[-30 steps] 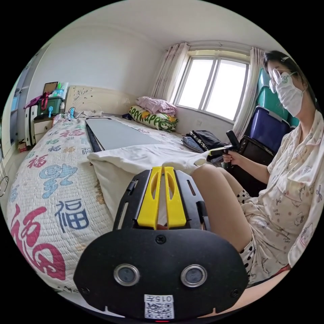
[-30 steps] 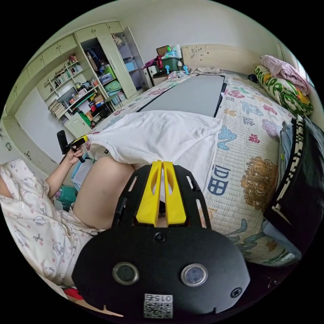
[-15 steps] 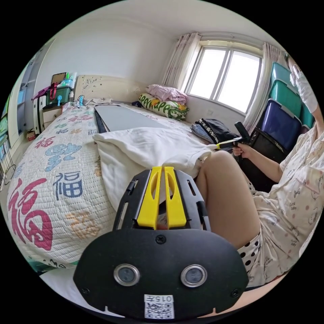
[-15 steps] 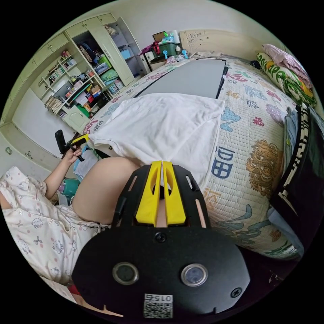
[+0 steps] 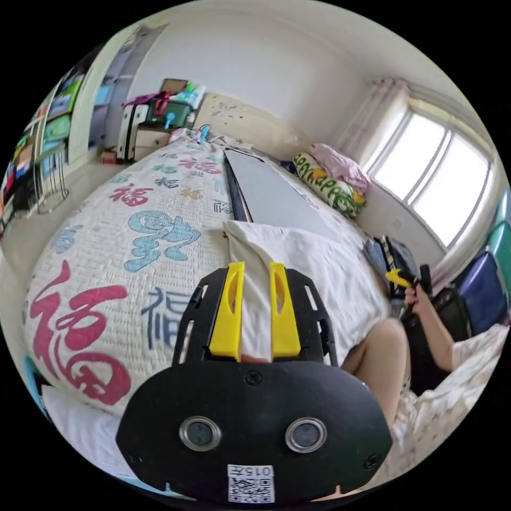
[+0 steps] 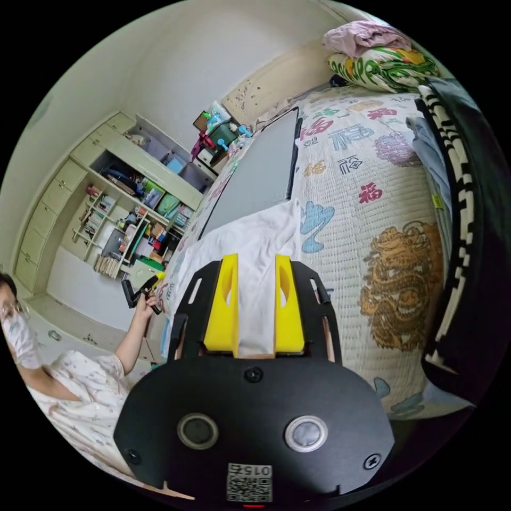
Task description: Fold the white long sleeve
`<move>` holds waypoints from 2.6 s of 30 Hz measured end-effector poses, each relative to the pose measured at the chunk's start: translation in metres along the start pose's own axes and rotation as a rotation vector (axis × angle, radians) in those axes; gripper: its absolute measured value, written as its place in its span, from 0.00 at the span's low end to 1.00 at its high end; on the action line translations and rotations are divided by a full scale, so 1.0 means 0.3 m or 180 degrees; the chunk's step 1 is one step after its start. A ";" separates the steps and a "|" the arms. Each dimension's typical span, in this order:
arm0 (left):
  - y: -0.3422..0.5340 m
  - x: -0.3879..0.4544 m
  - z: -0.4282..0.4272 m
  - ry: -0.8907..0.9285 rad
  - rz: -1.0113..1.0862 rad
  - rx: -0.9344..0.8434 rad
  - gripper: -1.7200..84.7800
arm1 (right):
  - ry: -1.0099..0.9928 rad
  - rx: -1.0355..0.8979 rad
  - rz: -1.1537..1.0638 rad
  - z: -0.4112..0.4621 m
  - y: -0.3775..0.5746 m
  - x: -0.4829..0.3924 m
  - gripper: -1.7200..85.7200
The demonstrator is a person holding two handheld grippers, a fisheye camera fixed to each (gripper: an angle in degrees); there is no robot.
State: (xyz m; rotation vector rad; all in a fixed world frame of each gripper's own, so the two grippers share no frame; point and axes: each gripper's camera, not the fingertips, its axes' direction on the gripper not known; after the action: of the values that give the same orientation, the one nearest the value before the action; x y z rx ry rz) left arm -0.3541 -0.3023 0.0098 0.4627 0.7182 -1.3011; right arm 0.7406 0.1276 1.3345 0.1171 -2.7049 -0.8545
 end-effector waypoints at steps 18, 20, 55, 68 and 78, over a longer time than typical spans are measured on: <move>-0.048 -0.431 0.761 0.0085 -0.0972 -0.0605 0.04 | 0.0137 -0.0031 0.1088 0.610 -1.010 0.329 0.04; -0.031 -0.421 0.745 0.0000 -0.0882 -0.0565 0.03 | 0.0407 -0.0067 0.0938 0.640 -1.064 0.301 0.03; 0.294 -0.694 0.806 -0.0044 -0.0861 -0.0146 0.04 | 0.1295 0.0114 0.0412 1.256 -0.960 0.865 0.03; 0.297 -0.824 0.836 0.0166 -0.0660 -0.0457 0.11 | 0.0339 0.0168 -0.1064 1.117 0.099 0.583 0.07; 0.251 -0.896 0.969 0.0225 -0.0947 -0.0364 0.08 | 0.0045 -0.1285 -0.2658 1.633 1.059 0.049 0.14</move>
State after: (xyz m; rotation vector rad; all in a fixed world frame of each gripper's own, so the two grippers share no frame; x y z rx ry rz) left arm -0.2453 -0.2939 0.3977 0.3179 0.9419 -1.5169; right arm 0.5797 0.6540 1.1393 1.1980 -2.3658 -1.5725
